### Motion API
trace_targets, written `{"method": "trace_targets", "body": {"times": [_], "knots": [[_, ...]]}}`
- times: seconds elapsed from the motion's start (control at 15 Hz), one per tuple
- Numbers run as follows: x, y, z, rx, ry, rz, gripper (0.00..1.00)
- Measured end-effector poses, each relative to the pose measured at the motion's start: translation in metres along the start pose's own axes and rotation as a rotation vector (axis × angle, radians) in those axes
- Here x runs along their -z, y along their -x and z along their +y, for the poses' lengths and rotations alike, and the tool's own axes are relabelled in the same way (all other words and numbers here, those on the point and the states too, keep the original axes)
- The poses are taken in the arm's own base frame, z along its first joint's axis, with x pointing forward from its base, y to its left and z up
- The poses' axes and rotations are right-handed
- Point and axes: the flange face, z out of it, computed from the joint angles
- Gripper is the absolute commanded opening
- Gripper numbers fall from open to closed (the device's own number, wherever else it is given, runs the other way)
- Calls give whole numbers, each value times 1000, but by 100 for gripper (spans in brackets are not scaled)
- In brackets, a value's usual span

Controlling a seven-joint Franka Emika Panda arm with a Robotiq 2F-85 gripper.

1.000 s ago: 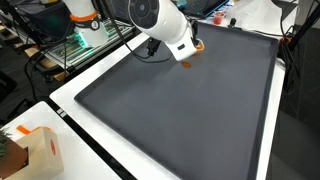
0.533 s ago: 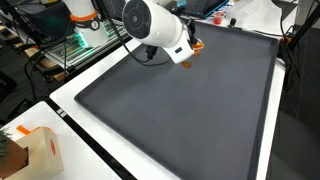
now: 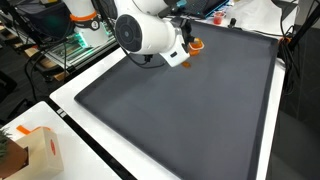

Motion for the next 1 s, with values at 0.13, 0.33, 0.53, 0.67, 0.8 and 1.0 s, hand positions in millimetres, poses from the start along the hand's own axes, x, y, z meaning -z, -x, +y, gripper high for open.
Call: {"method": "trace_targets", "body": {"times": [0.13,0.33,0.53,0.67,0.8,1.0], "knots": [[2,2,3,-4,-13,0,3],[3,3,8,-13,-19,-2,3],[5,3,12,-21,-13,2,3],[7,1,13,-26,-3,8,3],[6,-2,13,-35,14,15,3],[2,-6,11,-49,42,21,3]]}}
